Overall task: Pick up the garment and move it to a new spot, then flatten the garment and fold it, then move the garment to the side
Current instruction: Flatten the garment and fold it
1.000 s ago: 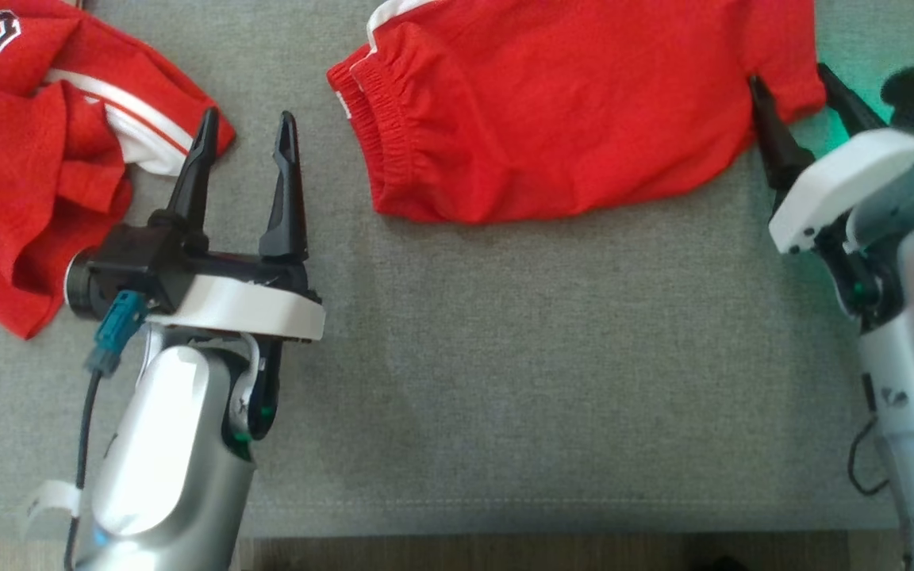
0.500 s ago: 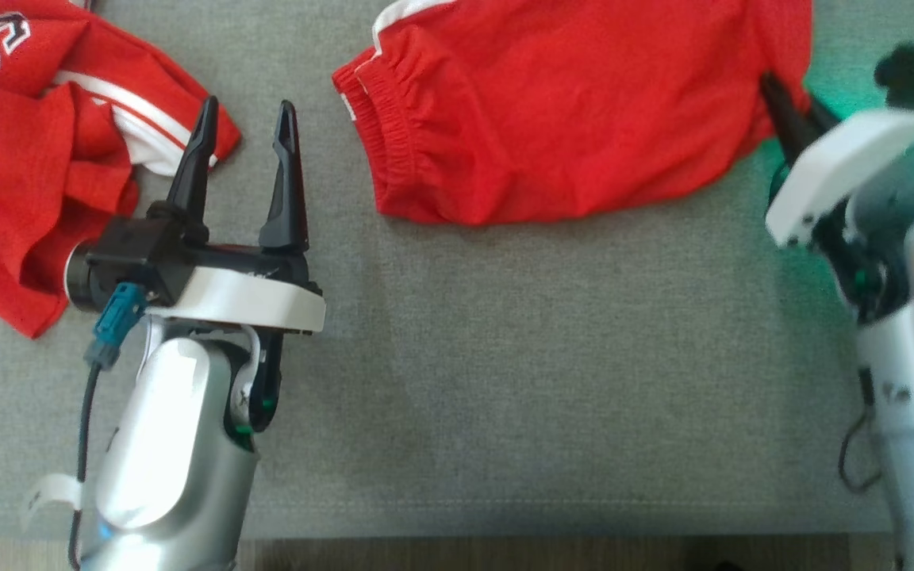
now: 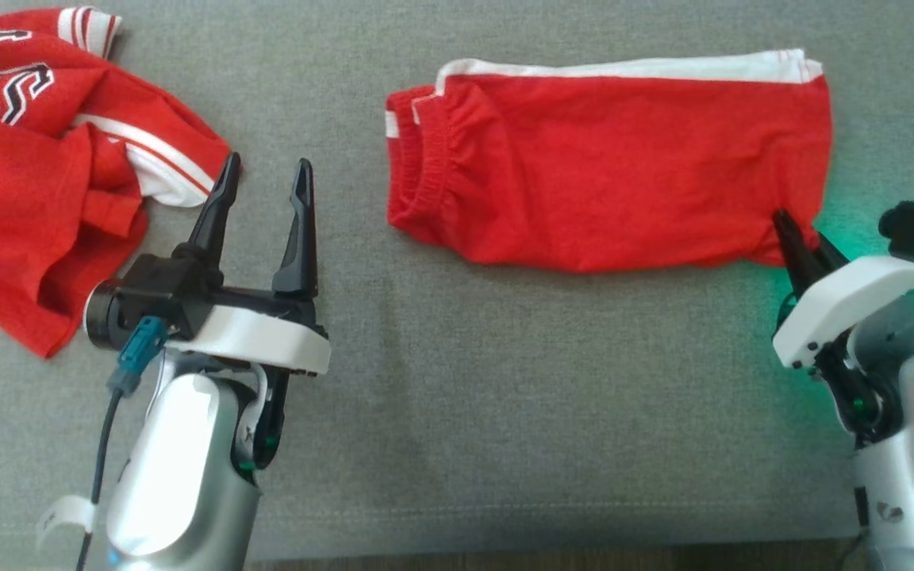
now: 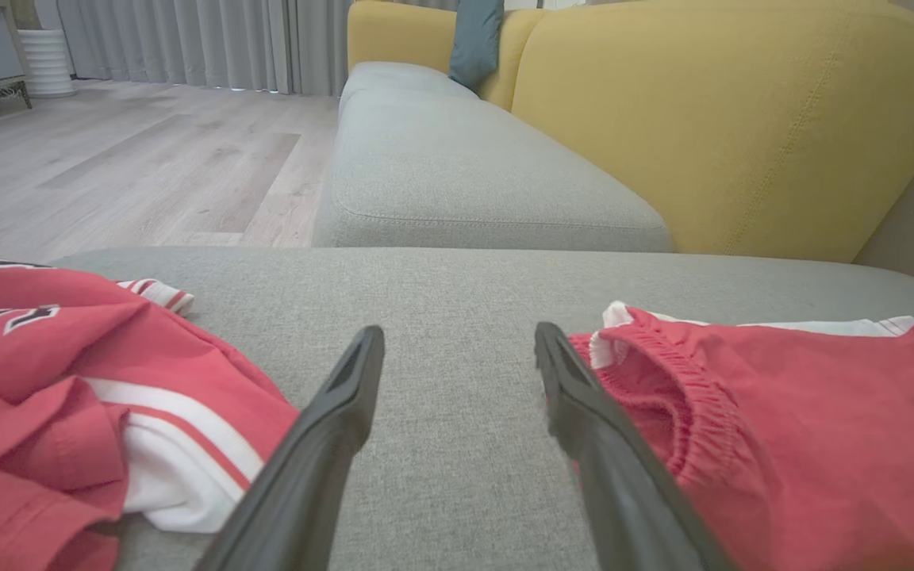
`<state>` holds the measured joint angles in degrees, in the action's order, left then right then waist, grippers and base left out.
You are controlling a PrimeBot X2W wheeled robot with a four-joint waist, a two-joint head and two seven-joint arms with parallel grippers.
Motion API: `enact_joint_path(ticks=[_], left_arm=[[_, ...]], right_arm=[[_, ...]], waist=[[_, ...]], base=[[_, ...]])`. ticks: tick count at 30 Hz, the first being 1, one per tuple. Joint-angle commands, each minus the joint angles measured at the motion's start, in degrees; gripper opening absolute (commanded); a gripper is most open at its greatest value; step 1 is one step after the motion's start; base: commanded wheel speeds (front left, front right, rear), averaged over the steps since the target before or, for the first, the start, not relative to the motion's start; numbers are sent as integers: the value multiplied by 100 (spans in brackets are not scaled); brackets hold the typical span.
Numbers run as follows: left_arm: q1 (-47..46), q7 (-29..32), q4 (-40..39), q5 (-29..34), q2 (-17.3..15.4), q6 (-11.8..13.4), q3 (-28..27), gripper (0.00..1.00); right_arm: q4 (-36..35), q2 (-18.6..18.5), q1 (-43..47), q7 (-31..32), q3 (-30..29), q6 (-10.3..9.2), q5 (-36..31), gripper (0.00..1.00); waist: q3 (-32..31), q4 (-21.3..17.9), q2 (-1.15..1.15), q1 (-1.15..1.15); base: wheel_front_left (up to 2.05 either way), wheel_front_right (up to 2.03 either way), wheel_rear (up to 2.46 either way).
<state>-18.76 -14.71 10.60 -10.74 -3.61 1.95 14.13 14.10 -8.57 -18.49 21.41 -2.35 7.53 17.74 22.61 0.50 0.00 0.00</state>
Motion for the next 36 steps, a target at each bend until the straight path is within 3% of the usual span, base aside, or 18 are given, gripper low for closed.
enact_joint_path(ticks=[1, 13, 22, 30, 36], left_arm=[[-31, -29, -160, 32, -70, -19, -148, 100], [17, -29, -125, 32, -32, -21, -109, 100], [109, -29, 20, 44, -15, -20, -58, 100], [101, -29, -11, 35, 7, -4, -35, 100], [89, -29, -48, 27, 19, 4, -54, 100]], right_arm=[[-76, -77, 74, -34, 28, -4, -58, 0], [-153, -43, -221, -107, 186, -4, -89, 0], [-647, 239, -825, 74, 1683, -4, -74, 0], [-348, 521, -980, -26, 2908, -4, 339, 0], [-43, 566, -977, -353, 3371, -4, 799, 0]], waist=[[-34, 13, 0, 0], [-172, 64, 0, 0], [-449, 122, 0, 0], [-445, 239, 0, 0], [-365, 261, 0, 0]], base=[[0, 0, 0], [0, 0, 0], [0, 0, 0], [0, 0, 0], [0, 0, 0]])
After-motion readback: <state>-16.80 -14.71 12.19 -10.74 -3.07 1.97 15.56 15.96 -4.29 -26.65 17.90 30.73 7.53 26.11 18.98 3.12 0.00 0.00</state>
